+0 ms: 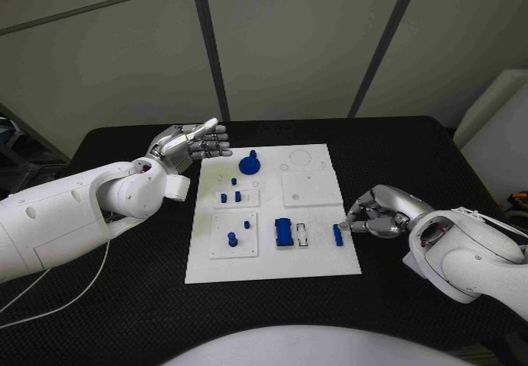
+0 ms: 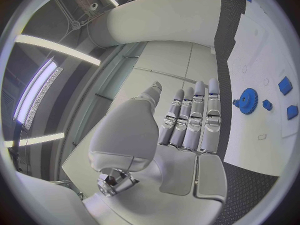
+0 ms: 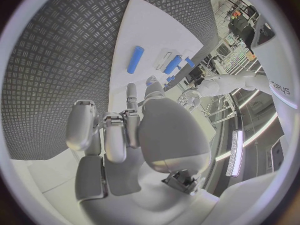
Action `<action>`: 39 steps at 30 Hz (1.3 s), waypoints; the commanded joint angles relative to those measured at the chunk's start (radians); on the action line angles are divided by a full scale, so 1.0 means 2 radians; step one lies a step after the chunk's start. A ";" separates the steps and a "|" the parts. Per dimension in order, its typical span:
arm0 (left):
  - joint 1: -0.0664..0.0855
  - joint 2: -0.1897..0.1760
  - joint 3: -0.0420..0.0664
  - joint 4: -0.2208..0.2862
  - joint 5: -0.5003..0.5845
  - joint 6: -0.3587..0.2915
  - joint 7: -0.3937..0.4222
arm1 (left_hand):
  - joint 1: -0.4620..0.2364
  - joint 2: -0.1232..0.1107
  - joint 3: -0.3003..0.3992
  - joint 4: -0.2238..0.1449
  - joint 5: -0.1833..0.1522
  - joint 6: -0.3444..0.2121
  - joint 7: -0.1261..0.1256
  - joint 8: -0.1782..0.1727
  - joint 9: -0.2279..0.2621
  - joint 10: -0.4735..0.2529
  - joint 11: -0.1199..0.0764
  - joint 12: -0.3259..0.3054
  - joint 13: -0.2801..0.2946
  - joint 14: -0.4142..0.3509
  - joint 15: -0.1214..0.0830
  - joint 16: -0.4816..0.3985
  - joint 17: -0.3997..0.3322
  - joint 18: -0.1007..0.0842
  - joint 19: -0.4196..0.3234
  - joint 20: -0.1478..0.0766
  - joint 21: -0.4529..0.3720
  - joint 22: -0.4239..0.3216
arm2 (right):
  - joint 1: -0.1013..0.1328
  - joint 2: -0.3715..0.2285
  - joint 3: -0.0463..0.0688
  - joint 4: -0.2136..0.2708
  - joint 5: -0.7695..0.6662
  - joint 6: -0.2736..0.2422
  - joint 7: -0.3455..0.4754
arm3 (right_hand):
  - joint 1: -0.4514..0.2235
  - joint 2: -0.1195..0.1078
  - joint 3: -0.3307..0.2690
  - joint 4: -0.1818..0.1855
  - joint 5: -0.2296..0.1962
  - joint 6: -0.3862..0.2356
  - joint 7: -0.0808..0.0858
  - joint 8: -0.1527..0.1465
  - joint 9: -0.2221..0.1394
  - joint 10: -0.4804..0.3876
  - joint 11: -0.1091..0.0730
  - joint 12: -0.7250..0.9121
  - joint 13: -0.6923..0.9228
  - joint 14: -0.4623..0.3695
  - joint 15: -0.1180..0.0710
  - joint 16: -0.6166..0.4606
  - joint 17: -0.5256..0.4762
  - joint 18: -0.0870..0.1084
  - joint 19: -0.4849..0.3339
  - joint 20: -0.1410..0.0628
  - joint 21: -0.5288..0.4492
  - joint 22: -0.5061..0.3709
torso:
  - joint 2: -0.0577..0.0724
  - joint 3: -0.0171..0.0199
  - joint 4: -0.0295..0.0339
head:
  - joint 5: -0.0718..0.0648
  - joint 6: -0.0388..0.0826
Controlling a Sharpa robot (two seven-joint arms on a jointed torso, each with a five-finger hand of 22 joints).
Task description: Assemble the parts on the task board
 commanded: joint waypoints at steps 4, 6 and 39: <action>0.000 0.000 0.000 0.001 0.001 0.007 0.003 | 0.000 0.004 -0.001 -0.004 0.000 0.003 0.002 0.000 -0.001 0.003 0.001 -0.003 0.000 0.004 0.000 -0.003 -0.001 0.007 0.003 -0.001 -0.002 0.000 | 0.000 0.007 0.000 -0.007 -0.030 0.016 -0.032 | -0.011 -0.003 -0.007 0.008 0.001 0.009 -0.001 -0.002 -0.001 0.015 0.000 -0.003 0.067 0.050 0.002 -0.001 0.128 -0.003 0.001 0.002 0.000 -0.001 | 0.001 -0.0005 0.0003 | -0.001 -0.002; 0.000 0.000 0.000 0.001 0.001 0.007 0.003 | 0.000 0.004 -0.001 -0.004 0.000 0.003 0.002 0.000 -0.001 0.003 0.001 -0.003 0.000 0.004 0.000 -0.003 -0.001 0.007 0.003 -0.001 -0.002 0.000 | 0.000 0.012 0.000 -0.010 -0.029 0.023 -0.035 | -0.011 -0.003 -0.008 0.008 0.001 0.010 -0.002 -0.002 -0.001 0.015 -0.001 -0.004 0.067 0.050 0.001 0.000 0.128 -0.003 0.001 0.002 -0.001 -0.001 | 0.001 -0.0003 0.0003 | -0.001 -0.003; 0.000 -0.002 0.000 0.002 0.001 0.007 0.003 | 0.000 0.004 -0.001 -0.004 0.000 0.003 0.002 0.000 -0.001 0.003 0.001 -0.003 0.000 0.005 0.000 -0.003 -0.001 0.007 0.003 -0.001 -0.002 -0.001 | -0.025 0.073 0.000 -0.040 -0.108 0.083 -0.078 | 0.056 -0.006 0.006 -0.028 -0.048 0.013 -0.003 -0.010 -0.004 0.011 -0.003 -0.012 0.063 0.049 -0.001 -0.002 0.125 -0.002 -0.002 -0.001 -0.005 -0.006 | 0.000 -0.0002 0.0002 | 0.001 -0.006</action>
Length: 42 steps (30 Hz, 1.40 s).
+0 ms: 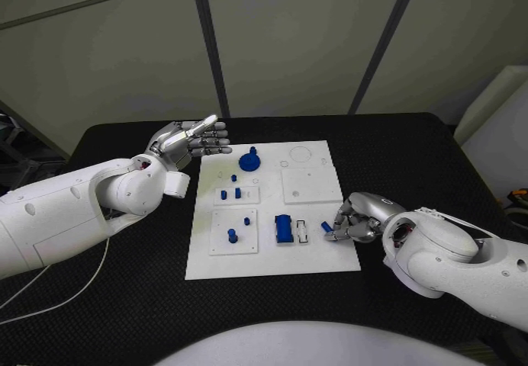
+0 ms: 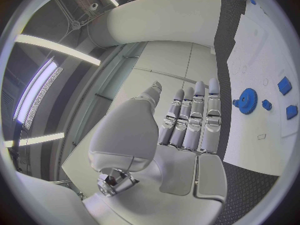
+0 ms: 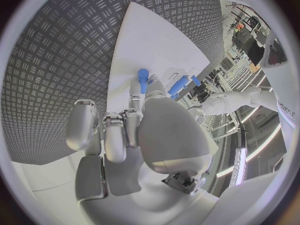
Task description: Assemble the parts on the task board
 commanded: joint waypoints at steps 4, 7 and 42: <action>0.001 0.000 0.000 0.001 0.001 0.007 0.003 | 0.000 0.004 -0.001 -0.004 0.000 0.003 0.002 0.000 -0.001 0.003 0.001 -0.003 0.000 0.005 0.000 -0.003 -0.001 0.007 0.003 -0.001 -0.002 0.000 | -0.005 0.009 -0.003 -0.006 -0.068 0.029 -0.031 | 0.044 0.013 0.023 -0.023 -0.028 -0.003 0.003 -0.007 -0.007 0.008 -0.003 -0.009 0.060 0.049 -0.001 -0.002 0.124 -0.002 -0.003 -0.001 -0.004 -0.002 | 0.000 0.0000 0.0003 | 0.000 0.001; 0.000 0.000 0.000 0.001 0.001 0.007 0.004 | 0.000 0.004 -0.001 -0.004 0.000 0.003 0.002 0.000 -0.001 0.003 0.001 -0.003 0.000 0.005 0.000 -0.003 -0.001 0.007 0.003 -0.001 -0.002 0.000 | -0.005 0.011 -0.003 -0.006 -0.077 0.030 -0.035 | 0.053 0.014 0.034 -0.029 -0.031 -0.002 0.003 -0.011 -0.009 0.008 -0.002 -0.010 0.060 0.049 -0.001 -0.002 0.124 -0.002 -0.003 -0.001 -0.005 -0.002 | 0.000 0.0000 0.0001 | 0.000 0.001; 0.000 0.000 0.000 0.001 0.000 0.003 0.002 | -0.008 0.006 0.003 -0.008 0.000 0.005 -0.001 -0.001 -0.001 0.014 -0.003 -0.015 0.000 0.055 -0.007 -0.006 0.020 0.007 -0.018 -0.002 -0.001 -0.042 | -0.005 0.011 -0.003 0.030 0.048 -0.101 -0.021 | 0.022 -0.017 0.121 0.002 0.110 0.018 -0.007 -0.017 -0.011 0.018 -0.011 0.004 0.072 0.051 -0.008 0.001 0.131 -0.005 0.007 -0.007 0.005 0.014 | 0.000 -0.0003 -0.0001 | 0.001 0.003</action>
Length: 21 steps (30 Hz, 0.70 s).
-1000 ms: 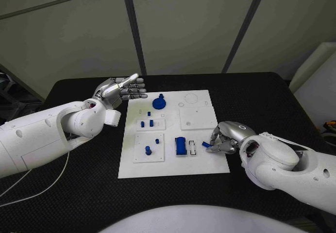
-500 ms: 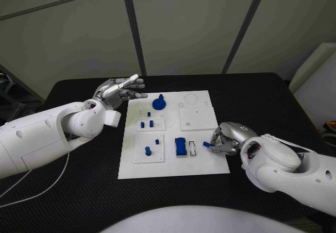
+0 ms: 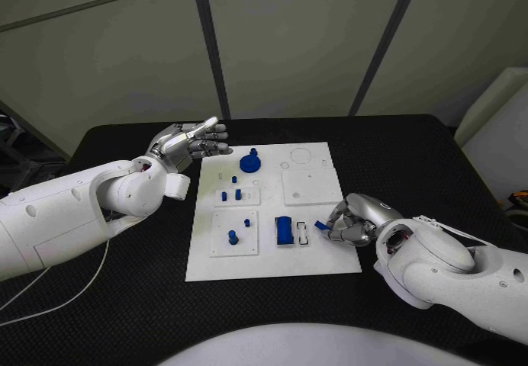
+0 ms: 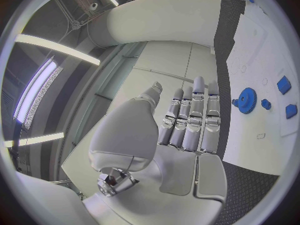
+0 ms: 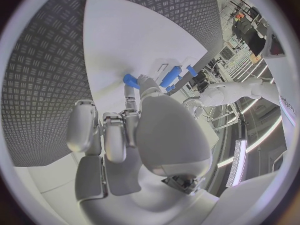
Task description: Assemble the parts on the task board
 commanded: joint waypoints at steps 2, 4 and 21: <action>0.001 0.001 0.000 0.001 0.000 0.003 0.003 | -0.003 0.001 0.000 -0.002 0.000 0.000 0.004 -0.001 -0.001 0.001 0.003 -0.003 0.000 -0.002 0.000 -0.002 0.000 0.007 0.000 0.002 -0.001 0.000 | 0.001 0.004 0.000 0.004 0.037 -0.034 0.013 | -0.006 -0.007 0.005 0.001 0.002 0.009 -0.006 0.005 0.007 0.019 -0.004 0.002 0.076 0.052 -0.005 0.001 0.132 -0.005 0.001 -0.002 0.003 0.000 | 0.000 -0.0001 -0.0001 | 0.000 -0.001; 0.001 0.001 0.000 0.001 0.000 0.003 0.003 | -0.003 0.001 0.000 -0.002 0.000 0.000 0.004 -0.001 -0.001 0.001 0.003 -0.003 0.000 -0.005 0.001 -0.004 -0.001 0.007 0.000 0.003 -0.001 -0.001 | 0.001 0.008 0.000 0.004 0.043 -0.037 0.015 | -0.007 -0.008 0.005 0.002 0.002 0.009 -0.006 0.005 0.007 0.019 -0.004 0.002 0.076 0.052 -0.005 0.001 0.132 -0.005 0.001 -0.002 0.003 0.000 | 0.000 0.0002 -0.0001 | 0.000 -0.001; 0.001 0.001 0.000 0.001 0.000 0.003 0.003 | -0.003 0.001 0.000 -0.003 0.000 0.000 0.005 -0.001 -0.001 0.000 0.004 -0.004 0.000 -0.010 0.002 -0.009 -0.003 0.007 0.000 0.004 -0.001 -0.003 | 0.001 0.028 0.000 -0.012 0.081 0.022 0.012 | -0.040 -0.018 0.020 0.029 -0.006 0.009 -0.005 0.006 0.010 0.019 -0.004 -0.002 0.074 0.052 -0.004 0.001 0.132 -0.004 -0.001 -0.001 0.001 -0.002 | -0.001 0.0002 0.0003 | 0.002 0.000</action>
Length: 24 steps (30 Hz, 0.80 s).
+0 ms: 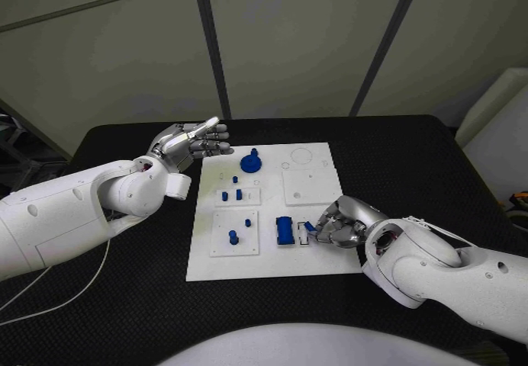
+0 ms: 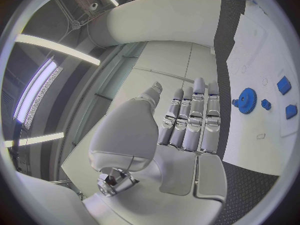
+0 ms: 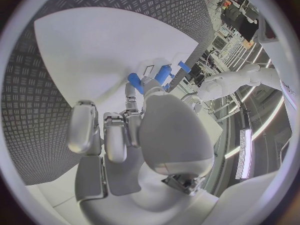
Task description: Assemble the parts on the task board
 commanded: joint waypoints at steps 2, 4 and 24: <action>0.001 0.001 0.000 0.001 0.000 0.003 0.003 | -0.003 0.001 0.000 -0.003 0.000 0.000 0.005 -0.001 -0.001 0.001 0.004 -0.002 0.000 -0.003 0.001 -0.003 -0.001 0.007 0.000 0.004 -0.001 -0.001 | 0.001 0.005 0.000 -0.002 0.021 0.024 0.002 | -0.014 -0.002 0.000 0.010 -0.007 0.010 -0.005 0.001 0.010 0.014 0.001 -0.001 0.075 0.052 -0.004 0.001 0.132 -0.004 -0.001 -0.001 -0.001 -0.001 | 0.000 0.0004 0.0000 | 0.001 0.000; 0.001 0.001 0.000 0.001 0.000 0.003 0.002 | -0.003 0.001 0.000 -0.003 0.000 0.000 0.005 -0.001 -0.001 0.001 0.004 -0.002 0.000 -0.003 0.001 -0.003 -0.001 0.007 0.000 0.004 -0.001 -0.001 | 0.001 0.008 0.000 -0.003 0.022 0.025 0.003 | -0.020 -0.004 0.001 0.014 -0.017 0.011 -0.005 0.002 0.011 0.015 0.001 -0.001 0.075 0.052 -0.004 0.001 0.132 -0.004 -0.001 -0.001 -0.001 -0.001 | 0.000 0.0005 -0.0002 | 0.002 0.000; 0.001 0.001 0.000 0.001 0.000 0.003 0.001 | -0.003 0.001 0.000 -0.003 0.000 0.000 0.005 -0.001 -0.001 0.001 0.004 -0.002 0.000 -0.004 0.001 -0.003 -0.001 0.007 0.000 0.004 -0.001 -0.001 | 0.001 0.019 0.000 -0.010 0.029 0.016 0.008 | -0.069 -0.008 -0.021 0.019 0.017 0.015 -0.005 0.008 0.018 0.016 0.001 0.000 0.077 0.052 -0.004 0.001 0.132 -0.004 0.000 -0.001 -0.002 0.000 | 0.000 0.0005 -0.0003 | 0.005 0.001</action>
